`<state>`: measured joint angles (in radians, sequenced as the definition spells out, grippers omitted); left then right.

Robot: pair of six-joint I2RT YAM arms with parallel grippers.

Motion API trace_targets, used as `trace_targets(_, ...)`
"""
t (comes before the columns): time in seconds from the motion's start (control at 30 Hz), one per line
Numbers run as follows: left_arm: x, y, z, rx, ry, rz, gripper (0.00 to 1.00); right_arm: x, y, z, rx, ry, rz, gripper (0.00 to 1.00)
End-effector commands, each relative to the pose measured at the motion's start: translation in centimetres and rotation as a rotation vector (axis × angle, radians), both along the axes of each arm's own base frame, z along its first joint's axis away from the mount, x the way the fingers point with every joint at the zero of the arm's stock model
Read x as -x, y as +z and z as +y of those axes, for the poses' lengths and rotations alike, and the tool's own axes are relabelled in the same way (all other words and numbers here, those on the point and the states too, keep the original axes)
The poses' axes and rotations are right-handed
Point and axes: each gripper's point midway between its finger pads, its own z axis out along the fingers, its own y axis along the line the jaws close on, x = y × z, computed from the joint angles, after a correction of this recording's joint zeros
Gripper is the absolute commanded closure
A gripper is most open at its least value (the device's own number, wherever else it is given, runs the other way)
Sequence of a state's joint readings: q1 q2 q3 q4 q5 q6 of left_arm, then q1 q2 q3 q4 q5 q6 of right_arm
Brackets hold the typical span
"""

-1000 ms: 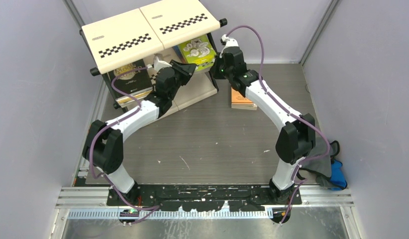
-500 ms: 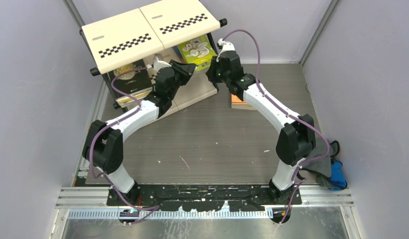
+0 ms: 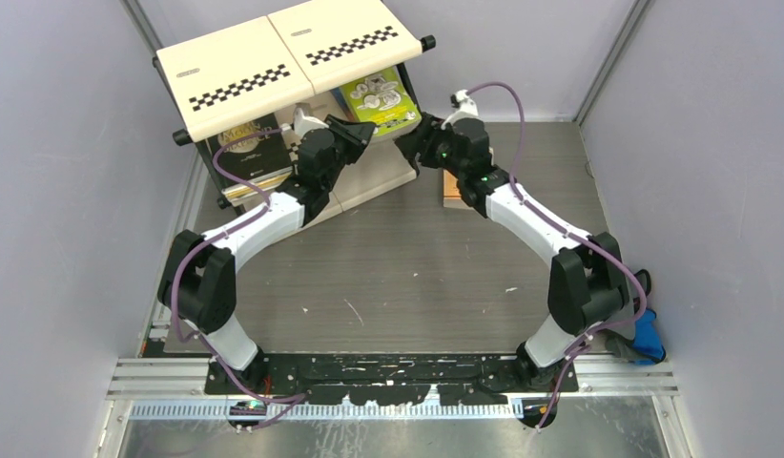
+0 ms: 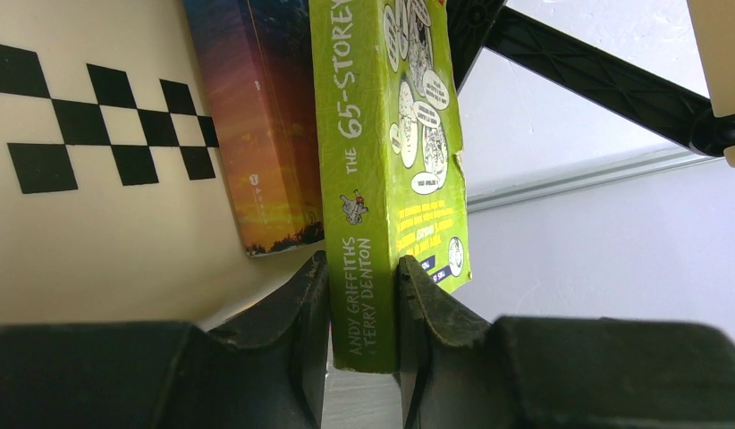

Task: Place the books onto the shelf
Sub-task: Place the book on the shelf.

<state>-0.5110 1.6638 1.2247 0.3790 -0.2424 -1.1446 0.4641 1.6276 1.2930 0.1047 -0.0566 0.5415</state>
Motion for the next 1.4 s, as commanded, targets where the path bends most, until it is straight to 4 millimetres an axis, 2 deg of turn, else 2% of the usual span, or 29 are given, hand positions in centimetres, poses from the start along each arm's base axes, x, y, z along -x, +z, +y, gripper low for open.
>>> trace_targets(0.0, 0.7, 4.3, 0.8, 0.016, 0.004, -0.089, 0.85, -0.8, 7.5, -1.9, -0.350, 0.028, -0.143, 0.37)
trace_targets(0.13, 0.7, 4.2, 0.8, 0.022, 0.003, -0.087, 0.85, -1.6, 8.3, -2.5, -0.507, 0.054, -0.119, 0.37)
trace_targets(0.37, 0.7, 4.3, 0.9, 0.017, 0.005, -0.089, 0.85, -2.3, 8.7, -1.8, -0.638, 0.098, -0.081, 0.37)
trace_targets(0.9, 0.7, 4.5, 0.9, 0.023, 0.003, -0.094, 0.85, -1.8, 6.3, -1.5, -0.633, 0.086, 0.019, 0.35)
trace_targets(1.2, 0.6, 4.3, 0.6, 0.029, -0.006, -0.090, 0.85, -1.1, 3.9, -0.8, -0.619, 0.094, 0.068, 0.34)
trace_targets(1.37, 0.6, 4.2, 0.7, 0.028, -0.003, -0.087, 0.86, -1.3, 4.3, -0.5, -0.628, 0.104, 0.063, 0.35)
